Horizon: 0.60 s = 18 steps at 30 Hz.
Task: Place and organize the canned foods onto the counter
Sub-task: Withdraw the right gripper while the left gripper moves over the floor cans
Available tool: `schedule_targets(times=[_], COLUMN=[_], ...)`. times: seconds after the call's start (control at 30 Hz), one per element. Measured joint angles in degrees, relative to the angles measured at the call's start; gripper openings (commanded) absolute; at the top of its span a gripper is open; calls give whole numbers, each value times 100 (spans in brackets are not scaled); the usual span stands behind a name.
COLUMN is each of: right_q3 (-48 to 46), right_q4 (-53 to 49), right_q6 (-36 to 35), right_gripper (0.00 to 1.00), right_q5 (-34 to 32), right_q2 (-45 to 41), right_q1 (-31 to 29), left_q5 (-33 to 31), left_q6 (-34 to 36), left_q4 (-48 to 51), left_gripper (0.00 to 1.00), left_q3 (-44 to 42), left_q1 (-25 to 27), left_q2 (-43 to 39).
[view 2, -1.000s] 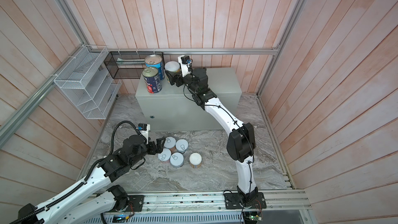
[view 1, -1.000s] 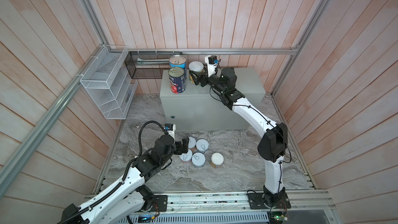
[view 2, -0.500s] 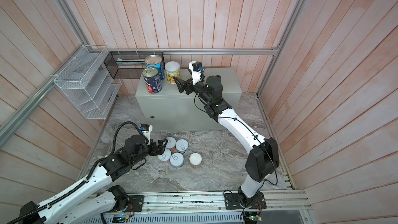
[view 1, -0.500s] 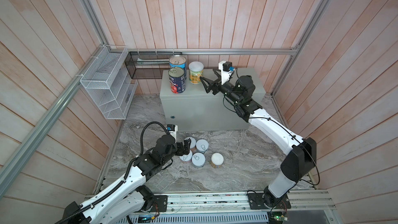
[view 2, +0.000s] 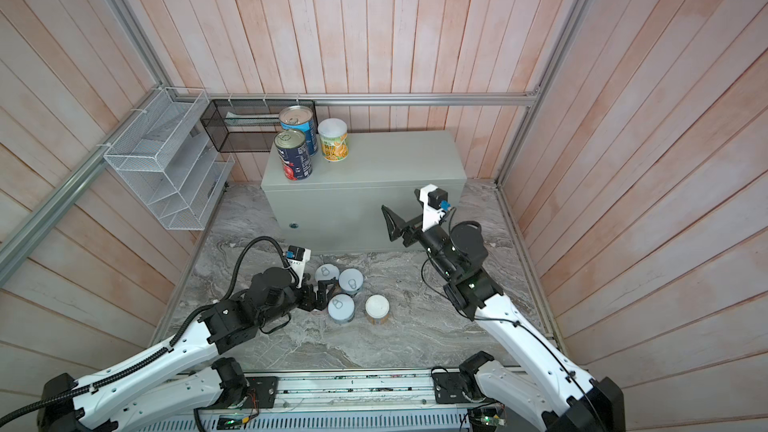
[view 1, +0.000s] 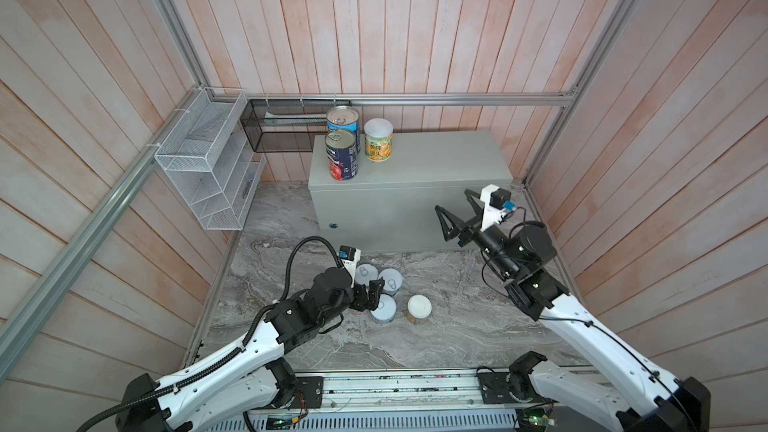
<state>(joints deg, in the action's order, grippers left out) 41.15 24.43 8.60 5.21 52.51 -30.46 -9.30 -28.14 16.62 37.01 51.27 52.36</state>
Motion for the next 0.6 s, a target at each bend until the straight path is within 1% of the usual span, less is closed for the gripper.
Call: schedule_targets(times=[0.1, 0.23, 0.37, 0.5, 0.6], right_q3=[-756, -1517, -2022, -2149, -2253], right_q4=[-186, -463, -531, -568, -588], right_q6=[195, 514, 787, 935, 1023], right_gripper=[98, 98, 98, 98, 98], right_q5=[-249, -531, -555, -560, -584], right_q2=[-457, -848, -1189, -1268, -1325], right_q1=[35, 57, 70, 79, 92], left_q5=[-129, -190, -105, 81, 184], left_q6=[2, 4, 7, 83, 205], left_q4=[-37, -118, -247, -424, -457], left_gripper=[100, 100, 100, 100, 100], left_q3=[195, 382, 463, 623, 931], left_q1=[509, 817, 929, 929, 929], left_q2=[374, 907, 1311, 1615, 1952])
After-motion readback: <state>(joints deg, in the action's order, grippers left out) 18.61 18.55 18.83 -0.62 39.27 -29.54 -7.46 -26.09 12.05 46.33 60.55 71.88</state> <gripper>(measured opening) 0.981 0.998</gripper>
